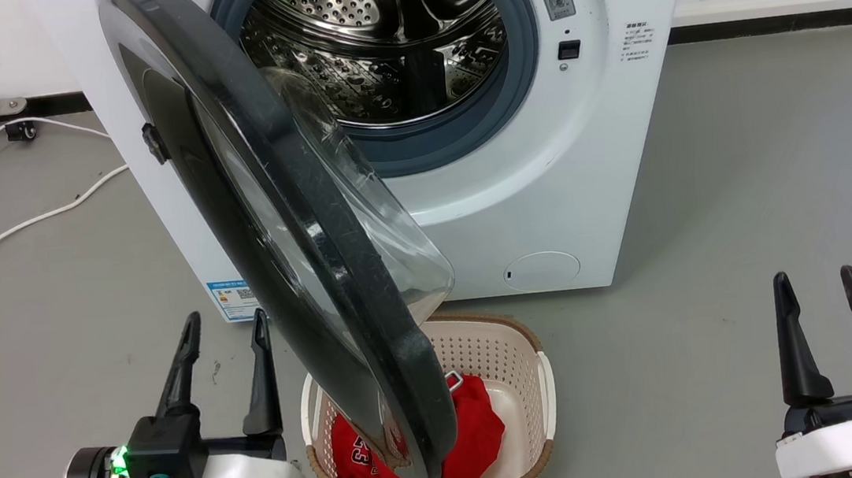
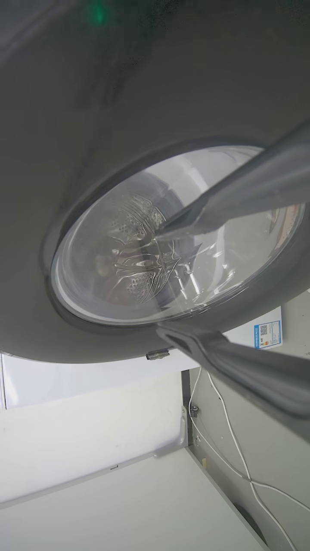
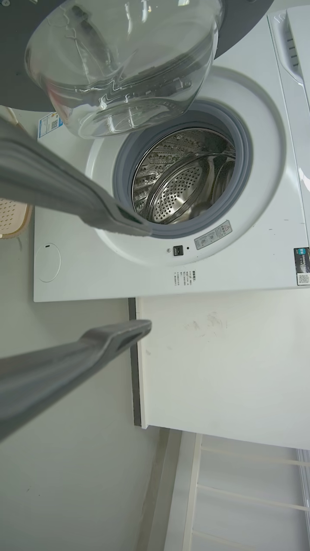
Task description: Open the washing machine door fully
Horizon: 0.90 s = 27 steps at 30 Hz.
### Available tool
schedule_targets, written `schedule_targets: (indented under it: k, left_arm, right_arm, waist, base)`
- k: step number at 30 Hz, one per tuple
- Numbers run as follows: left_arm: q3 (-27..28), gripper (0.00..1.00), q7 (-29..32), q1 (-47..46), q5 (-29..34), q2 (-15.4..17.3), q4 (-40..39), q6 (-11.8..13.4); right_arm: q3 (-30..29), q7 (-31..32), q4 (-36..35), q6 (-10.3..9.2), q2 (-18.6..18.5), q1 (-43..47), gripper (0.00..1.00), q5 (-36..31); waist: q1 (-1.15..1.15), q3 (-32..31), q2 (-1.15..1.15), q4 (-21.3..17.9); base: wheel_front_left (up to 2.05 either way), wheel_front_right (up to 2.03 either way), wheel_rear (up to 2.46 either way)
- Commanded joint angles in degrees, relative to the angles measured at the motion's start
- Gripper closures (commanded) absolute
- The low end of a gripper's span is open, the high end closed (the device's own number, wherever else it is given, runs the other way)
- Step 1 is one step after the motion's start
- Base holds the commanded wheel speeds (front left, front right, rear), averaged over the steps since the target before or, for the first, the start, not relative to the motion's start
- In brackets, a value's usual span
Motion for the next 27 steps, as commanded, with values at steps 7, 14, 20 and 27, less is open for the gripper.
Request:
schedule_targets:
  k: [7,14,20,27]
  left_arm:
    - [0.39,1.00,-0.13,-0.93,-0.39,0.00,-2.79,-0.33]
    - [1.37,1.00,-0.13,-2.62,-0.38,-0.02,-12.18,0.50]
    - [2.04,1.00,-0.12,-5.04,-0.22,-0.07,-23.95,1.03]
    - [-2.38,1.00,-0.12,-8.31,0.13,-0.11,-37.14,-0.11]
  right_arm:
    - [0.09,-0.26,0.65,-0.01,0.09,-0.97,0.00,-0.24]
    - [0.17,-0.25,0.80,-0.01,0.09,-1.13,0.00,0.22]
    - [0.24,-0.25,0.87,-0.02,0.09,-1.32,0.00,0.67]
    - [0.56,-0.24,0.85,-0.02,0.09,-1.23,0.00,0.90]
  waist:
    - [0.00,0.03,0.00,0.03]
    - [0.00,0.07,0.00,0.17]
    - [0.00,0.18,0.00,0.31]
    - [0.00,0.26,0.00,0.10]
  base:
    - [0.00,0.00,0.00]
    - [0.00,0.00,0.00]
    - [0.00,0.00,0.00]
    - [0.00,0.00,0.00]
